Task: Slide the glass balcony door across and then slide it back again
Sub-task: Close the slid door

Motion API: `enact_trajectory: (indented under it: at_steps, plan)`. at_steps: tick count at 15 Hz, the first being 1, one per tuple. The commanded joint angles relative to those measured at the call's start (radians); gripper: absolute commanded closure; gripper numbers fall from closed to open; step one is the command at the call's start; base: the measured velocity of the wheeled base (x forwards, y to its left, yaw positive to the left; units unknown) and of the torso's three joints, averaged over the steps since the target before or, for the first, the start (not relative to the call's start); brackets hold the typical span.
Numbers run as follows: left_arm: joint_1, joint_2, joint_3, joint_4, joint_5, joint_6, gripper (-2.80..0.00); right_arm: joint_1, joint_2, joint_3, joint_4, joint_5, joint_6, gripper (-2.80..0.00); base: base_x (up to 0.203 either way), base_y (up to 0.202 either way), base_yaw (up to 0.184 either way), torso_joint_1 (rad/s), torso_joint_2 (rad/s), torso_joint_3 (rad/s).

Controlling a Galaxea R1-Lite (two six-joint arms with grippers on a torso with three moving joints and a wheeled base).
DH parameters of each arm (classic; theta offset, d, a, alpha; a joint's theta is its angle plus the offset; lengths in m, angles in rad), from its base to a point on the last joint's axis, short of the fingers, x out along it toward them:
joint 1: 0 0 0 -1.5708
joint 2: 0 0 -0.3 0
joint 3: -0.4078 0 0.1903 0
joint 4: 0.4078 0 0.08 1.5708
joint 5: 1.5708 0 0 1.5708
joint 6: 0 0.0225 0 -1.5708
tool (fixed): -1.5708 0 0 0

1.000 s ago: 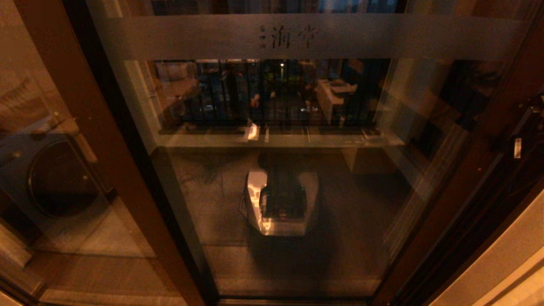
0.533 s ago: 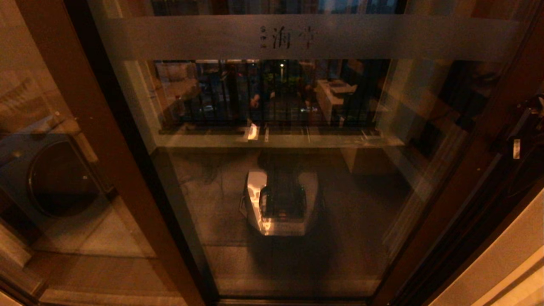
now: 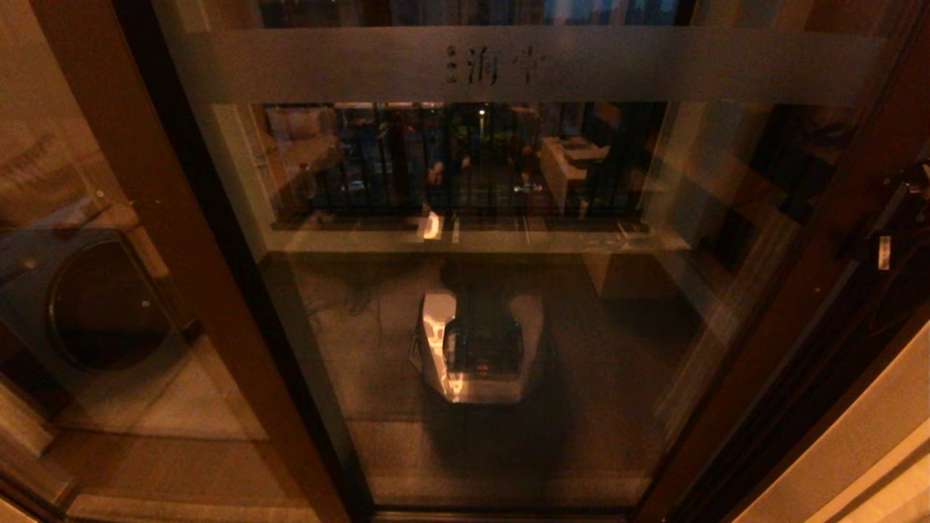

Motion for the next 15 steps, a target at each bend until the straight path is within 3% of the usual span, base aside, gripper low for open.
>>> enact_trajectory:
  at_steps: [1, 6, 9, 15]
  plan:
    - [0.000, 0.001, 0.000, 0.000, 0.001, 0.000, 0.00, -0.005, 0.002, -0.001, -0.007, -0.004, -0.003, -2.80, 0.000, 0.000, 0.000, 0.000, 0.00, 0.000]
    - [0.000, 0.001, 0.000, 0.000, 0.001, 0.000, 0.00, -0.009, -0.005, 0.002, -0.008, 0.004, -0.003, -2.80, 0.000, 0.000, 0.000, 0.000, 0.00, 0.000]
    - [0.000, 0.001, 0.000, 0.000, -0.001, 0.000, 0.00, -0.011, -0.074, 0.024, -0.004, 0.086, 0.003, -2.80, 0.000, 0.000, 0.000, 0.000, 0.00, 0.000]
    - [0.000, 0.001, 0.000, 0.000, 0.001, 0.000, 0.00, -0.011, -0.179, 0.117, 0.001, 0.152, 0.002, -2.80, 0.000, 0.000, 0.000, 0.000, 0.00, 0.000]
